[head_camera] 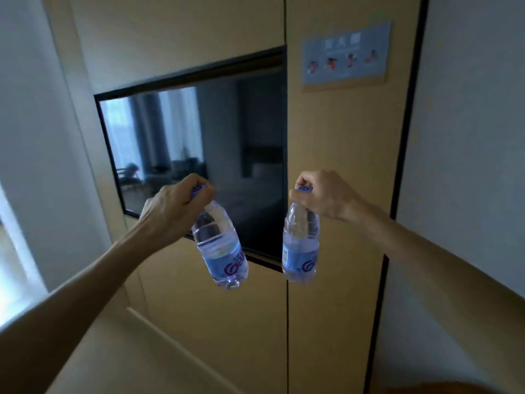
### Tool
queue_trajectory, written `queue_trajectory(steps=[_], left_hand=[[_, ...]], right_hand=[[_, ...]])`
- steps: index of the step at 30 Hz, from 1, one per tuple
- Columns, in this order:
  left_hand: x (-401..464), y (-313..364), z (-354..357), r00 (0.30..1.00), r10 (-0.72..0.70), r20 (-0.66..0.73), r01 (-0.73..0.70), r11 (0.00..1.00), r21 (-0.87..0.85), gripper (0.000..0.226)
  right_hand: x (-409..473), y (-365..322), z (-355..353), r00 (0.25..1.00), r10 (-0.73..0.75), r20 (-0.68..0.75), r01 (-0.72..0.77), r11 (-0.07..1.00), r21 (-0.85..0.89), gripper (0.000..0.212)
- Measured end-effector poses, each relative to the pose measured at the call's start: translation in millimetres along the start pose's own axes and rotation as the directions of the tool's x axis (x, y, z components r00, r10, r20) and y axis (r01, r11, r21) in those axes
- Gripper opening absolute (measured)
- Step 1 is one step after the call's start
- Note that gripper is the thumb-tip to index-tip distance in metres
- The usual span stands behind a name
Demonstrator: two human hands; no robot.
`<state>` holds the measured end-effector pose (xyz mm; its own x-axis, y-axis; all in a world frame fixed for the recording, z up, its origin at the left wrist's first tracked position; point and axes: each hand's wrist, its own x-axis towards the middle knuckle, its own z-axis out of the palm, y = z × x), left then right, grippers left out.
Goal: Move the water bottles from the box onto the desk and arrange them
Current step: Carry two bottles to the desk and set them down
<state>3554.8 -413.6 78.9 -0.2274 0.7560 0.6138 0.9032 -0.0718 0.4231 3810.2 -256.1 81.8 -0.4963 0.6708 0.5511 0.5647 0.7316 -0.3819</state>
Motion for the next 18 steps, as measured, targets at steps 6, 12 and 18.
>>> queue_trajectory(steps=[6, 12, 18], left_hand=[[15.4, -90.8, -57.3, 0.994, -0.042, -0.096, 0.053, 0.991, 0.120, 0.016], [35.3, -173.0, -92.2, 0.974, -0.155, -0.168, 0.185, 0.965, 0.187, 0.014], [69.6, -242.3, -108.3, 0.945, -0.231, -0.230, 0.287, 0.924, 0.252, 0.017]], right_hand=[[91.0, -64.4, 81.4, 0.994, -0.104, 0.018, 0.103, 0.992, 0.070, 0.028], [173.0, -121.0, 171.3, 0.971, -0.235, 0.043, 0.235, 0.972, -0.003, 0.037], [250.0, -165.2, 249.1, 0.902, -0.421, 0.095, 0.409, 0.905, 0.119, 0.032]])
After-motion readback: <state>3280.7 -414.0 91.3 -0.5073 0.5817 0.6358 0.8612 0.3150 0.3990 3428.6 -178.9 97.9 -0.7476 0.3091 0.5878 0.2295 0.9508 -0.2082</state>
